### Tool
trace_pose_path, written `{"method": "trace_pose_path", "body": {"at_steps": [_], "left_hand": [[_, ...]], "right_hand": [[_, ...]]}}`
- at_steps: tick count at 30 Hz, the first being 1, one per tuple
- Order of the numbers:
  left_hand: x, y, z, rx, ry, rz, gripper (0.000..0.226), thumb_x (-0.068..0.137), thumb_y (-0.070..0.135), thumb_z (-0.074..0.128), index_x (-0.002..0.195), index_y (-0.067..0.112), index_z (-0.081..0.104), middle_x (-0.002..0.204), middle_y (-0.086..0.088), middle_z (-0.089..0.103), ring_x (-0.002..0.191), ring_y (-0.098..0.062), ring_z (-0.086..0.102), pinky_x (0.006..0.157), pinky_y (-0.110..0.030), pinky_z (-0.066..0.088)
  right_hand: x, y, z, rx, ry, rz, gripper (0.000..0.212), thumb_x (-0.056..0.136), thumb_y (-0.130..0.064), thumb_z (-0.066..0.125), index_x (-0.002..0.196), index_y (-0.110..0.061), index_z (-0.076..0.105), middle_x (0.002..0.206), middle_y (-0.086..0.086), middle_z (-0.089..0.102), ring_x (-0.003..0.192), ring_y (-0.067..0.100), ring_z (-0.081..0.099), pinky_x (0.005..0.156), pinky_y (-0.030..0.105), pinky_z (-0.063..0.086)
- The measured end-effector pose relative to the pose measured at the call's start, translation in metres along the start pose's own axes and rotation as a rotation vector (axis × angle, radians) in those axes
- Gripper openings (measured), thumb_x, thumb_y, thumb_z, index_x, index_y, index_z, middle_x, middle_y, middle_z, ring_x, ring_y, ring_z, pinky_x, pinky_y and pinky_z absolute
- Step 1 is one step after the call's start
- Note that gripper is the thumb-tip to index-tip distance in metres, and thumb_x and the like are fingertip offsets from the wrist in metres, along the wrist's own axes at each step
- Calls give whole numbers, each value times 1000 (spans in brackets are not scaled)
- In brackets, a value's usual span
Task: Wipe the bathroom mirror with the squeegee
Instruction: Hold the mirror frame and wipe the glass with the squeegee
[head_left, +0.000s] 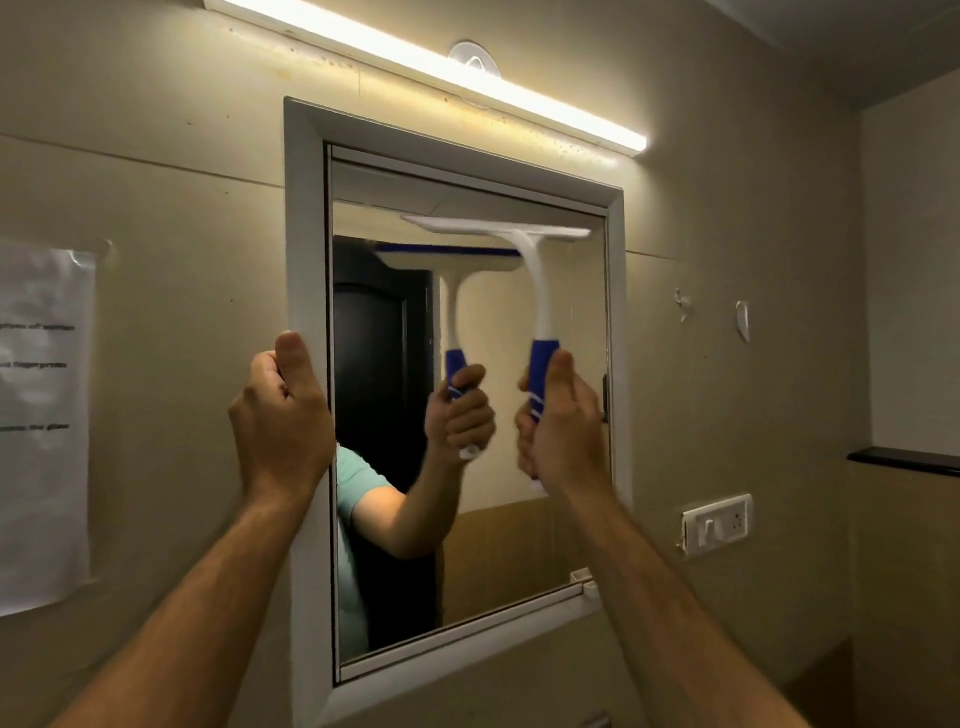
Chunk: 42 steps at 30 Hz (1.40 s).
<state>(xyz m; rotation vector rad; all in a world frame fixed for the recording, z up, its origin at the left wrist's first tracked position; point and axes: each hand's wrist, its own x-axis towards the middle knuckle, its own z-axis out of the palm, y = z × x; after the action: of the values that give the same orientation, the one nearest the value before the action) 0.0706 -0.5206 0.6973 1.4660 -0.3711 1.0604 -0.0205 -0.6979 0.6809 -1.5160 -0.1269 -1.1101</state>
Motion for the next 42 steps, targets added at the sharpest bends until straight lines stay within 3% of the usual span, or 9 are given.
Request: {"method": "trace_pose_path", "body": {"at_steps": [2,4,8,12,15,19,27,34,42], "left_hand": [[5,-8,1,-17,-36,8,47,102,43,23,92,7,49,64,1,41,59,-9,42,50,-8,30],[6,-10,0,-29,-41,27,45,102,42,21,90,8,48,64,5,40,56,-3,37,45,-9,27],[4,-6,-2,-35,-30,41,43,103,39,23,89,8,48,63,5,41,55,-1,37,45,1,32],[4,-8,-2,-57,-39,33,46,102,41,23,87,7,49,62,1,44,54,-5,41,44,1,34],[5,-10,-2,-52,-40,36,47,102,43,22,86,8,48,63,0,45,54,-6,42,44,0,35],[7,-10,-3,-70,-46,27,49,102,44,22,86,7,49,64,0,45,55,-6,42,45,0,35],[6,-11,-1,-82,-44,28,45,103,42,22,82,10,45,61,3,40,52,-5,38,41,-2,34],[4,-13,-1,-60,-61,15,43,103,42,22,85,10,45,65,4,41,55,-3,38,48,1,35],[-14,-31,-3,-88,-77,12,42,102,42,24,86,11,47,62,5,41,51,3,46,47,-1,37]], "right_hand": [[-12,-4,16,-31,-105,35,44,99,-53,26,95,-20,54,66,-3,49,42,1,48,46,17,38],[-28,5,27,-41,-165,74,43,98,-55,27,94,-22,54,66,-5,52,42,-1,51,45,14,39],[-68,32,36,-1,-131,126,43,89,-59,28,91,-26,56,62,-7,54,44,-1,52,46,14,40],[-79,30,39,121,-130,147,34,103,-37,30,94,-18,57,54,-6,50,41,6,42,42,20,36],[-67,7,43,214,-188,125,24,104,-30,33,101,-23,55,55,-4,50,41,8,40,38,21,35],[-68,3,41,192,-189,83,20,102,-35,37,105,-33,56,58,3,52,42,13,44,38,23,40],[-118,29,24,131,-116,205,26,85,-54,40,110,-61,47,54,-3,55,42,10,45,37,24,41],[-96,12,27,228,-65,146,22,103,-27,40,122,-33,49,72,3,59,43,6,48,36,17,37],[-138,39,25,100,-35,89,42,98,-33,42,124,-67,48,73,-2,66,51,14,46,40,20,40]]}}
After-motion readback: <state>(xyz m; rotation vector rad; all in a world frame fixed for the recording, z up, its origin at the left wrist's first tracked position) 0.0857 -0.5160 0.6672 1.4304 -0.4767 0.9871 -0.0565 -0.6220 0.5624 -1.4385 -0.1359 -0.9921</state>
